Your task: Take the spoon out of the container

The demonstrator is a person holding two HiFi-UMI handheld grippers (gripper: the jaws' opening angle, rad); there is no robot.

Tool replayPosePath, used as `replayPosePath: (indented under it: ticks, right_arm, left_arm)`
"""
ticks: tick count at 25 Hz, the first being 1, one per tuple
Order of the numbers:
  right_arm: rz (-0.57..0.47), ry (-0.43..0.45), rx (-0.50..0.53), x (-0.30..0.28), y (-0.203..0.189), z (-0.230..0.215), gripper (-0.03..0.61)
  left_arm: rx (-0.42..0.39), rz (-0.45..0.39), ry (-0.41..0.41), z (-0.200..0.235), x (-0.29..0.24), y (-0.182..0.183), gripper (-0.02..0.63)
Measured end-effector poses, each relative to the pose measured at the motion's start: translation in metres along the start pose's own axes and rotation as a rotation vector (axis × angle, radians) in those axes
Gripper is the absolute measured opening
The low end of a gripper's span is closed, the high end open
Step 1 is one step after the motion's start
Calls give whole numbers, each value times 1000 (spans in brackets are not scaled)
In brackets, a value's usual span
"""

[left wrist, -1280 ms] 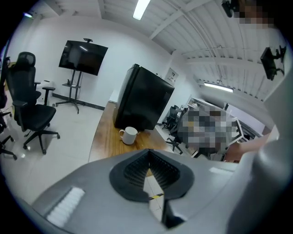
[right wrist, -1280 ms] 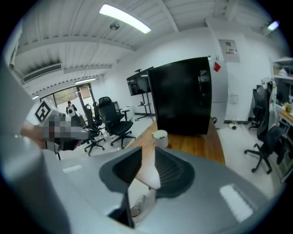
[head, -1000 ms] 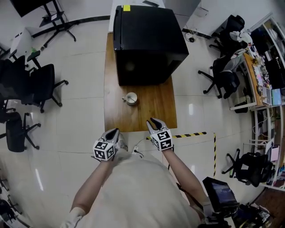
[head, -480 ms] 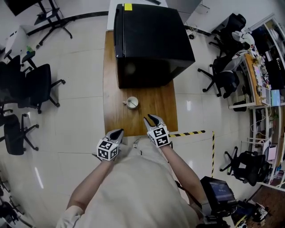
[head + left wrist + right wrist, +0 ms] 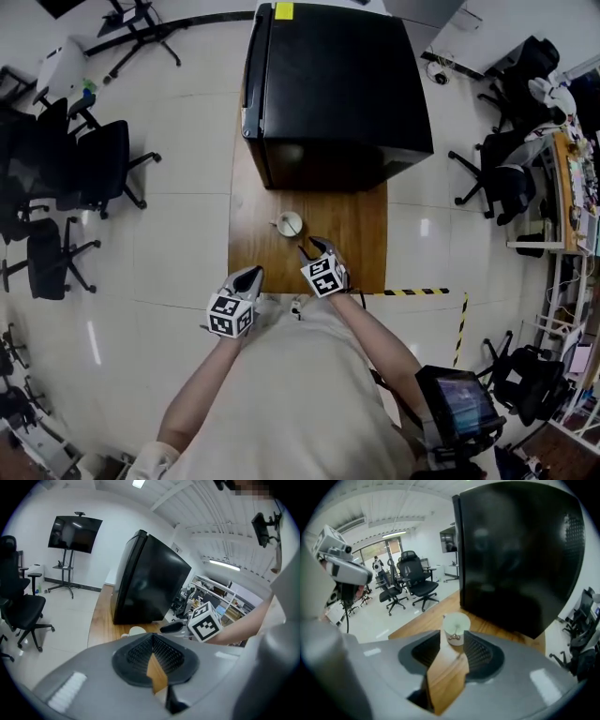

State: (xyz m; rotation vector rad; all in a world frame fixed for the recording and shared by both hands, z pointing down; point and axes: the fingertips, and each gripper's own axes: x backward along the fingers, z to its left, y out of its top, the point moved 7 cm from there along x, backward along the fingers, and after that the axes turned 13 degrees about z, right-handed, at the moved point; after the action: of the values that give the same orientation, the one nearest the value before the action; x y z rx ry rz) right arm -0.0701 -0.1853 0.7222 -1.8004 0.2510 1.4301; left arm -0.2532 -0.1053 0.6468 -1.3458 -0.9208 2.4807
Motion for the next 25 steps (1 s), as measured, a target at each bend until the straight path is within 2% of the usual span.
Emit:
replayPosePath:
  ticks: [8, 13, 25]
  right_arm:
    - [91, 23, 96, -44, 0, 2, 149]
    - [109, 17, 117, -58, 3, 4, 149]
    - [79, 33, 82, -55, 15, 1, 127]
  left_arm:
    - [72, -8, 61, 12, 10, 0, -12]
    - [67, -9, 69, 10, 10, 0, -12]
    - [67, -11, 100, 15, 18, 3, -12]
